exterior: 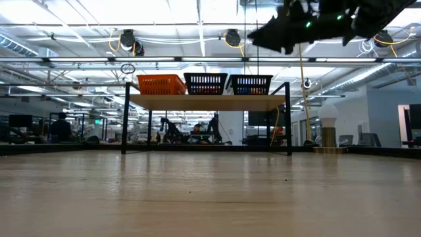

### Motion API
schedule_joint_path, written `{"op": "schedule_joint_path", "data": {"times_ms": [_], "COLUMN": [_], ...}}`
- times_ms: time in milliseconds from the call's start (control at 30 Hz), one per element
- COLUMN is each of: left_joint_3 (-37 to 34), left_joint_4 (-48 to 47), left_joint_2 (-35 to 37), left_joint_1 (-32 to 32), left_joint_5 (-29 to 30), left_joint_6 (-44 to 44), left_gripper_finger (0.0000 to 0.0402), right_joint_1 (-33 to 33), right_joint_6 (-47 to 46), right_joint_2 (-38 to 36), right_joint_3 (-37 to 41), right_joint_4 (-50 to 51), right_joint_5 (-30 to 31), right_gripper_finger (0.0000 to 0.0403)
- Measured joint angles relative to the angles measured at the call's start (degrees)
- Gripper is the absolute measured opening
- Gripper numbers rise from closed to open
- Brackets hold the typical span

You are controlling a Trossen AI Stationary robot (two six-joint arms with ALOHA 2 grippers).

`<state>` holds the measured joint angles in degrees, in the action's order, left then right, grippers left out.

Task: Pick & Place Office Desk Supplies
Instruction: Return to Home Position

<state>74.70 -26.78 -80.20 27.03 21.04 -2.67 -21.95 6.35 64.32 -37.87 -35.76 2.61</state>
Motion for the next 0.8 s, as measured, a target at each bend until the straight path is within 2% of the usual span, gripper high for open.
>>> {"op": "schedule_joint_path", "data": {"times_ms": [67,167,300,400,567,700,800], "left_joint_3": [0.0,0.0,0.0,0.0,-2.8,-10.4,-17.5], "left_joint_4": [1.2,0.8,-3.5,-8.4,-14.3,-15.1,-15.0], "left_joint_2": [0.0,0.7,4.4,7.8,14.0,19.6,24.5], "left_joint_1": [0.3,1.4,3.9,7.2,14.5,20.7,24.6], "left_joint_5": [0.2,3.9,8.4,11.4,21.9,29.2,32.1], "left_joint_6": [1.7,4.1,2.8,-1.3,-9.1,-15.4,-21.4], "left_gripper_finger": [0.0150,0.0150,0.0150,0.0150,0.0150,0.0149,0.0149], "right_joint_1": [1.8,5.1,11.5,17.7,28.0,34.9,38.8], "right_joint_6": [-3.6,-8.1,-13.2,-14.4,-13.7,-13.1,-13.4], "right_joint_2": [-2.8,-7.7,-14.4,-18.7,-24.1,-27.6,-30.0], "right_joint_3": [0.0,0.0,0.0,0.1,3.3,8.5,12.6], "right_joint_4": [2.3,7.9,16.6,23.5,28.3,28.3,28.3], "right_joint_5": [-5.1,-11.8,-16.3,-15.6,-10.1,-6.1,-5.4], "right_gripper_finger": [0.0246,0.0250,0.0251,0.0251,0.0251,0.0251,0.0251]}}
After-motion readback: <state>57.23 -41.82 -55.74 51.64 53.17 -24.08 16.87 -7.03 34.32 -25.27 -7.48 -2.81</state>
